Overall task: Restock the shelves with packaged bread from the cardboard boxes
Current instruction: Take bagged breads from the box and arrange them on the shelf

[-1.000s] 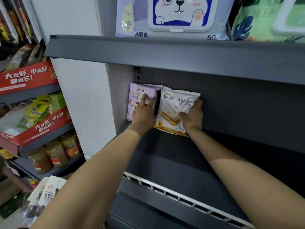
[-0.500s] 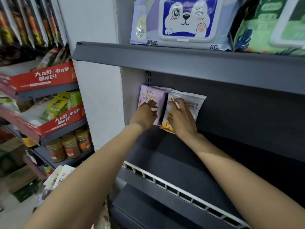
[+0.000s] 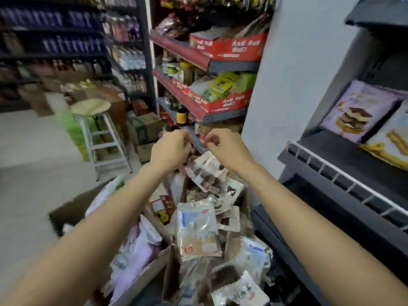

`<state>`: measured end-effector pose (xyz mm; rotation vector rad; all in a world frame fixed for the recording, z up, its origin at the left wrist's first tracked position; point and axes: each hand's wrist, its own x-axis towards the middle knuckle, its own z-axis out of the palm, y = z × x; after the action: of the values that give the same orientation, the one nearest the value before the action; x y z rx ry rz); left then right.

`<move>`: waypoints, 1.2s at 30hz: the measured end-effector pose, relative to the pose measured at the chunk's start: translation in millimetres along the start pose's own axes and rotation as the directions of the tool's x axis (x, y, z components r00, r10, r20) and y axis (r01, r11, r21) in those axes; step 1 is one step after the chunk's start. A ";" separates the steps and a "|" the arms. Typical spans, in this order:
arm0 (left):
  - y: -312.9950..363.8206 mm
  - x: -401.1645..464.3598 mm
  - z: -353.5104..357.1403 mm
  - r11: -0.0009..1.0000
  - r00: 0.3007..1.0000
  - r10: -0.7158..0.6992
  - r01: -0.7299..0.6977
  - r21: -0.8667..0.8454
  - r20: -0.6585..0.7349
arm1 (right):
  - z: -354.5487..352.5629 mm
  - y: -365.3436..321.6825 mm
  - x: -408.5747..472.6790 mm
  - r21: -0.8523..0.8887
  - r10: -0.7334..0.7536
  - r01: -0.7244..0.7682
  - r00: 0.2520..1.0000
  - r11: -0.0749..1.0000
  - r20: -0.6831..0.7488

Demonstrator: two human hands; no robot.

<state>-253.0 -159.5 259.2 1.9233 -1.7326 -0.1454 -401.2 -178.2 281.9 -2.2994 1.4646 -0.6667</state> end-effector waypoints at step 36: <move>-439.0 -63.4 81.2 0.888 0.836 -0.452 0.457 0.061 0.311 | 448.7 -113.0 49.5 0.428 0.367 -0.565 0.808 0.705 0.462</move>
<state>92.3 -114.0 -27.2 2.3734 -1.4087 -0.6767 -51.4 -163.6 -24.6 -1.4163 1.3807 -0.4199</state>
